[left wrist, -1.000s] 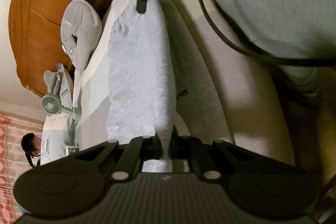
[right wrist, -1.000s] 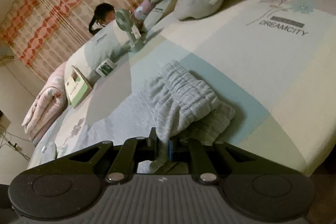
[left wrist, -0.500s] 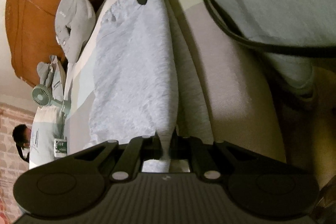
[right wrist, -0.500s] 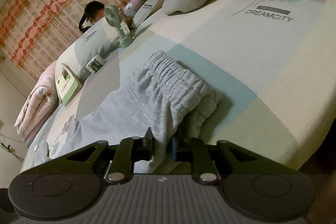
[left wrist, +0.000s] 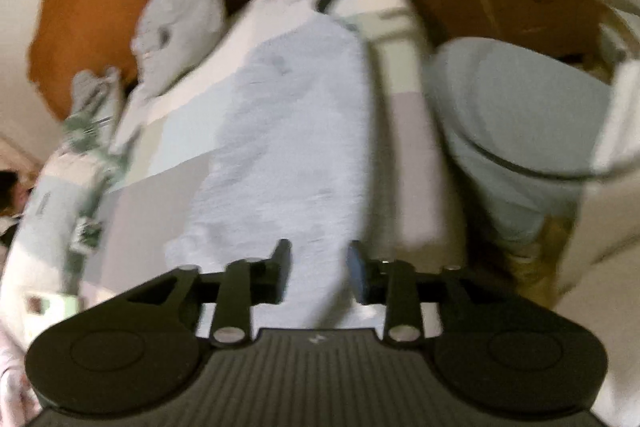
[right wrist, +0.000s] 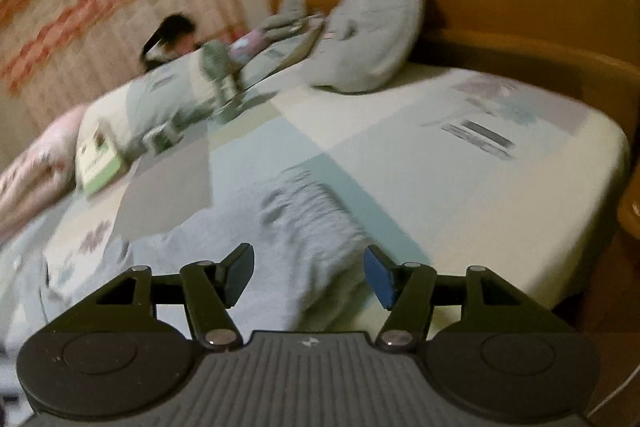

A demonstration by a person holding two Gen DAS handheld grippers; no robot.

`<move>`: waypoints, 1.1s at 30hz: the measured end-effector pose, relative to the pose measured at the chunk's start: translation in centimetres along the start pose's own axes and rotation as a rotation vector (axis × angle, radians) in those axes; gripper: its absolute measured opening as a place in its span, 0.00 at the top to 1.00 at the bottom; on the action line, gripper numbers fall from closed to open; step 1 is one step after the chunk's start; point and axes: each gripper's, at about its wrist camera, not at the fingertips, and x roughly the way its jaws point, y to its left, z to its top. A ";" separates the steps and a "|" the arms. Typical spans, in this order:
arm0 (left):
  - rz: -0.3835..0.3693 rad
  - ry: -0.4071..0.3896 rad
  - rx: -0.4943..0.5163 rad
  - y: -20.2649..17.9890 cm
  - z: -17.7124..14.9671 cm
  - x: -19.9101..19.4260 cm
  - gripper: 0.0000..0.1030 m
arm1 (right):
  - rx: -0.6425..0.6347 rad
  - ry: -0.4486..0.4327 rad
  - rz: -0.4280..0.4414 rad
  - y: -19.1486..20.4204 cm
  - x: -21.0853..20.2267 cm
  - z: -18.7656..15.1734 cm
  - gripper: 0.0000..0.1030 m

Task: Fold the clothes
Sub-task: 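Withdraw both open grippers from the folded sweatpants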

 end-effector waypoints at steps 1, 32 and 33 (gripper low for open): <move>0.025 0.015 -0.017 0.5 0.1 0.7 0.58 | -0.047 0.007 0.012 1.2 0.2 -0.1 0.32; -0.028 0.184 -0.737 7.5 -7.0 10.1 0.57 | -0.369 0.113 -0.026 7.7 7.9 -1.5 0.21; -0.027 0.181 -0.773 7.3 -7.4 9.6 0.57 | -0.354 0.127 -0.059 6.7 8.4 -1.5 0.21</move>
